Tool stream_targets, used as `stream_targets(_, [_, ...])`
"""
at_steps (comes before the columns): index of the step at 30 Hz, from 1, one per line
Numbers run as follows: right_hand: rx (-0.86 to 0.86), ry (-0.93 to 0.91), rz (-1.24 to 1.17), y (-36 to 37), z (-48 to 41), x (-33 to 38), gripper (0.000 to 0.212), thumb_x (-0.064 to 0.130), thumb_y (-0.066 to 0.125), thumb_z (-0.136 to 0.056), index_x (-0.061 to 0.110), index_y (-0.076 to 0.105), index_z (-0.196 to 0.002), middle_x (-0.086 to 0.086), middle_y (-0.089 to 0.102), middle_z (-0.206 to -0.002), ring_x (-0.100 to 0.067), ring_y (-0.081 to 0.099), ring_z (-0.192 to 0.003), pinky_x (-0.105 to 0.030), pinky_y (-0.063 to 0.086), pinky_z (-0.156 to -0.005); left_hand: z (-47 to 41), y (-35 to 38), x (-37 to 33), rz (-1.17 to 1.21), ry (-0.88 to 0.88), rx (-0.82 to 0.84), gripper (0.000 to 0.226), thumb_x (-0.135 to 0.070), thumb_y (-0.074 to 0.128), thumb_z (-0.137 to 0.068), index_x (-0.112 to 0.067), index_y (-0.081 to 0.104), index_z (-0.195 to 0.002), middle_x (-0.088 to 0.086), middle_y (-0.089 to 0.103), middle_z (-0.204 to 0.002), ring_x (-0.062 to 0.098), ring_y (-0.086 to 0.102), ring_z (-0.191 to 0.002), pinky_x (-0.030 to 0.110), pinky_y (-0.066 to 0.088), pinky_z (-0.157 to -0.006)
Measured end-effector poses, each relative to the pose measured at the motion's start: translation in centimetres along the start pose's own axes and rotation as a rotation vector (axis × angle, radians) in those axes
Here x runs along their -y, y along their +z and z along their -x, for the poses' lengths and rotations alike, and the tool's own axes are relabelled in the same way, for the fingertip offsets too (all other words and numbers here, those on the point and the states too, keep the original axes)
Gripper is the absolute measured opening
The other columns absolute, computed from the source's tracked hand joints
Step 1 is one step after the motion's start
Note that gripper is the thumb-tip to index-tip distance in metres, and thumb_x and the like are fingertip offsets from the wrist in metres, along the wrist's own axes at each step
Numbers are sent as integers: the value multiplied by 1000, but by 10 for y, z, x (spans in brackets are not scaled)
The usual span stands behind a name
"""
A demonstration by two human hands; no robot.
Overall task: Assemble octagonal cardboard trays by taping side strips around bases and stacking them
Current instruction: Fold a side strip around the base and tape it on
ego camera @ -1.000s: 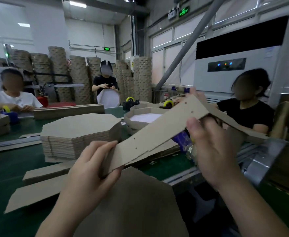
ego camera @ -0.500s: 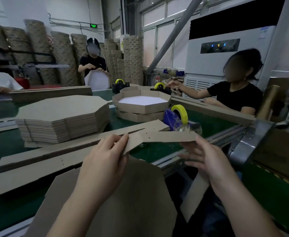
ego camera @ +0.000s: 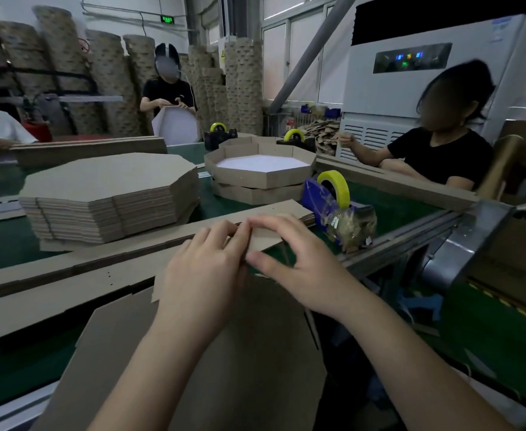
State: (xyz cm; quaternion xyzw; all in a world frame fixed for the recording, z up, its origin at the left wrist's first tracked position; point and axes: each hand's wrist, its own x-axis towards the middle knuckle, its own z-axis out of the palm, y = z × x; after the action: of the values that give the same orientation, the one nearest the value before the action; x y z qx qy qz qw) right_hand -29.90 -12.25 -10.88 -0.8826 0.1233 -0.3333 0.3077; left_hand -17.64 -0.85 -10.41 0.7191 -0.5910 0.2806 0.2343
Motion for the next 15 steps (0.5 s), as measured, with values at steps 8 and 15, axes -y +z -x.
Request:
stream_targets(8, [-72,75,-73,14,-9,-14,50,53,62,-77,27,65,-120,8,53,-110,-1,51,-108,-13,41,-93,43,-11,83,24,-447,308,50,-52,62,-79,-28,55,-122,1,55,-114,26,54,-105,43,48,-87])
stream_targets(15, [-127,75,-123,12,-11,-16,42,49,62,-76,29,65,-112,9,54,-107,5,50,-105,-6,35,-92,65,-17,96,614,-582,242,55,-19,82,-71,-51,50,-101,3,66,-80,26,64,-76,46,54,-72])
